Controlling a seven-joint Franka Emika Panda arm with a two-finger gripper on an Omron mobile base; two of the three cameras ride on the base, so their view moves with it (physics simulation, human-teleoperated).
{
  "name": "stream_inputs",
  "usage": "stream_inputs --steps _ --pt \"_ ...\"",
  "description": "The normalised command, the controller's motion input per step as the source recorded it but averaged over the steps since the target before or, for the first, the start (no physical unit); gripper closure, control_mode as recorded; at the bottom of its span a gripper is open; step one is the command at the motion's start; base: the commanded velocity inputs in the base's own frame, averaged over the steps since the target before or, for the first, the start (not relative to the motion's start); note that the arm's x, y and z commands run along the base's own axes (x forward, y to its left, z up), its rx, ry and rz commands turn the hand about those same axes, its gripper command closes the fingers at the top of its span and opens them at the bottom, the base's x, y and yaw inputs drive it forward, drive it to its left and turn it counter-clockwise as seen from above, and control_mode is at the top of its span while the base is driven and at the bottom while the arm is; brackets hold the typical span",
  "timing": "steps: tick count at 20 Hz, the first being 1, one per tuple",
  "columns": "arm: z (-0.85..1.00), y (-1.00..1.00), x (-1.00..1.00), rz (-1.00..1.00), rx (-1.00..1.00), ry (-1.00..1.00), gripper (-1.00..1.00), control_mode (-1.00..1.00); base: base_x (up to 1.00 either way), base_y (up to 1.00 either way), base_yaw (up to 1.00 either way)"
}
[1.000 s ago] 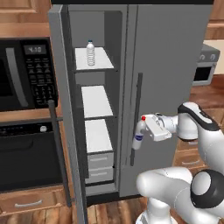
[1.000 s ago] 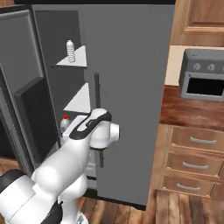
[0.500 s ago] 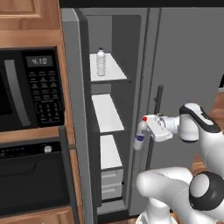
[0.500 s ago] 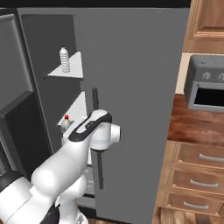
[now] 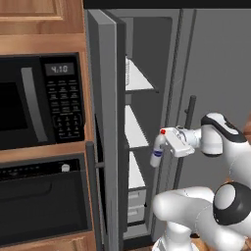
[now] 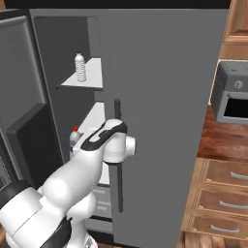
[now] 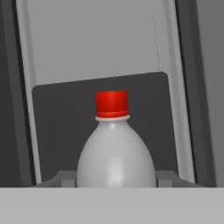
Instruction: Take the bottled waters from the counter and place them in the freezer to freeze. Close the freezer door after placing the bottles.
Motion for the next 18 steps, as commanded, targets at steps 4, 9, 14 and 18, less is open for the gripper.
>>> stream_inputs --steps 4,9,14,18 --pt "0.00 0.00 0.00 0.00 0.00 0.00 1.00 1.00 0.31 0.12 -0.01" --pt "0.67 0.08 -0.09 -0.15 -0.10 -0.08 1.00 -1.00 0.01 0.06 0.00" --pt "1.00 0.02 -0.08 -0.36 -0.21 -0.18 1.00 -1.00 0.00 0.00 0.00" --pt "1.00 0.08 -0.13 -0.37 -0.22 -0.25 1.00 -1.00 0.00 0.00 0.00"
